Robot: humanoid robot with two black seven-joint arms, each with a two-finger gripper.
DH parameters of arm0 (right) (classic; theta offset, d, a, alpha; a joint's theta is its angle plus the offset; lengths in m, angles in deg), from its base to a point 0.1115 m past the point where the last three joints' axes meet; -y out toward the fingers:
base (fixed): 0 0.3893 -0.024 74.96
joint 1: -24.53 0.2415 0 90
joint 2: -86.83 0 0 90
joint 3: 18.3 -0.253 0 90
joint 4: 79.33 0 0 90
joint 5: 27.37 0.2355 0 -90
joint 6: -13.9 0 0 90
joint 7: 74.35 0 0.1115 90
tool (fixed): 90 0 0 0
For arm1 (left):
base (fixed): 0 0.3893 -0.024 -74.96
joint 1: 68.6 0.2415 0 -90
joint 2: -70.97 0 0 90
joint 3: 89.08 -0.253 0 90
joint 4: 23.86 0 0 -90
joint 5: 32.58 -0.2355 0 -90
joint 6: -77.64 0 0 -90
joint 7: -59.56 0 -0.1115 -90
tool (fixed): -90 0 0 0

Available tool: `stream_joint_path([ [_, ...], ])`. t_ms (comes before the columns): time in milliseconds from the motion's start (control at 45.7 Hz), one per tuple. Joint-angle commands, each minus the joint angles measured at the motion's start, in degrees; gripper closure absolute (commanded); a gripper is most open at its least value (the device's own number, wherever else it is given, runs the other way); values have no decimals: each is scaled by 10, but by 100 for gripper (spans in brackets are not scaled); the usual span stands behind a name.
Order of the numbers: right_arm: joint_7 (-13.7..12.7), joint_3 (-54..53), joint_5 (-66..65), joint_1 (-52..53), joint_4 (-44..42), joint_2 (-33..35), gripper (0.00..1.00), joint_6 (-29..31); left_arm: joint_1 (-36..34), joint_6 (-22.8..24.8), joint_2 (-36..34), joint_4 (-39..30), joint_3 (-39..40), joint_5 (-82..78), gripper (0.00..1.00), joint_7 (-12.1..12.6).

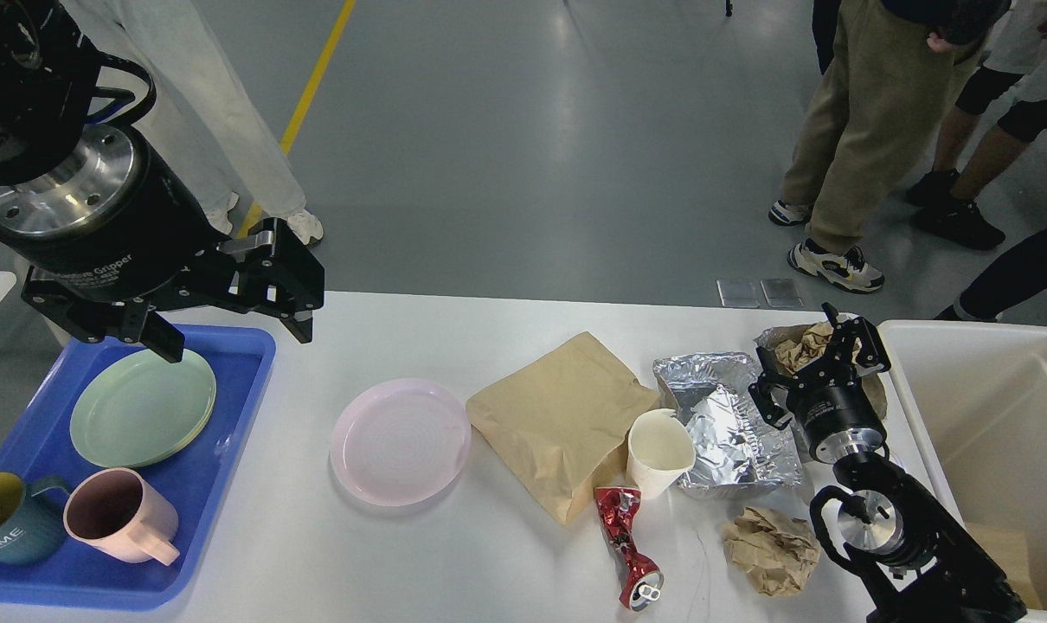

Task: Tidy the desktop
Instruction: 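Move the left gripper to the pink plate and grasp its rim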

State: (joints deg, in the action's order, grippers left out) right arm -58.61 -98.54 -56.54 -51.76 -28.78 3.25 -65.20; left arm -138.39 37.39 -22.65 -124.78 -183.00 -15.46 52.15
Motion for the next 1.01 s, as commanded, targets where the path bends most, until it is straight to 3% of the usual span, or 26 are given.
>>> stream_joint_path([
  [0, 0, 0, 0, 0, 1, 0, 0, 0, 13, 1, -3, 5, 2, -2, 4, -1],
  [109, 0, 0, 0, 0, 0, 0, 0, 0, 18, -8, -27, 16, -2, -7, 4, -1],
  [219, 0, 0, 0, 0, 0, 0, 0, 0, 81, -26, -70, 41, 4, 1, 4, -4],
  [416, 0, 0, 0, 0, 1, 0, 0, 0, 320, -60, -64, 130, 37, 54, 8, -34],
  [525, 0, 0, 0, 0, 1, 0, 0, 0, 441, -157, -44, 162, 42, 129, 9, -29],
  [613, 0, 0, 0, 0, 1, 0, 0, 0, 537, -290, -35, 176, 64, 181, 9, -20],
  [678, 0, 0, 0, 0, 1, 0, 0, 0, 604, -401, -33, 191, 109, 206, 9, 6],
  [766, 0, 0, 0, 0, 0, 0, 0, 0, 678, -510, -33, 226, 195, 206, 8, 76],
  [875, 0, 0, 0, 0, 1, 0, 0, 0, 746, -536, -38, 267, 270, 199, 6, 166],
  [985, 0, 0, 0, 0, 1, 0, 0, 0, 785, -534, -48, 314, 304, 159, 5, 178],
])
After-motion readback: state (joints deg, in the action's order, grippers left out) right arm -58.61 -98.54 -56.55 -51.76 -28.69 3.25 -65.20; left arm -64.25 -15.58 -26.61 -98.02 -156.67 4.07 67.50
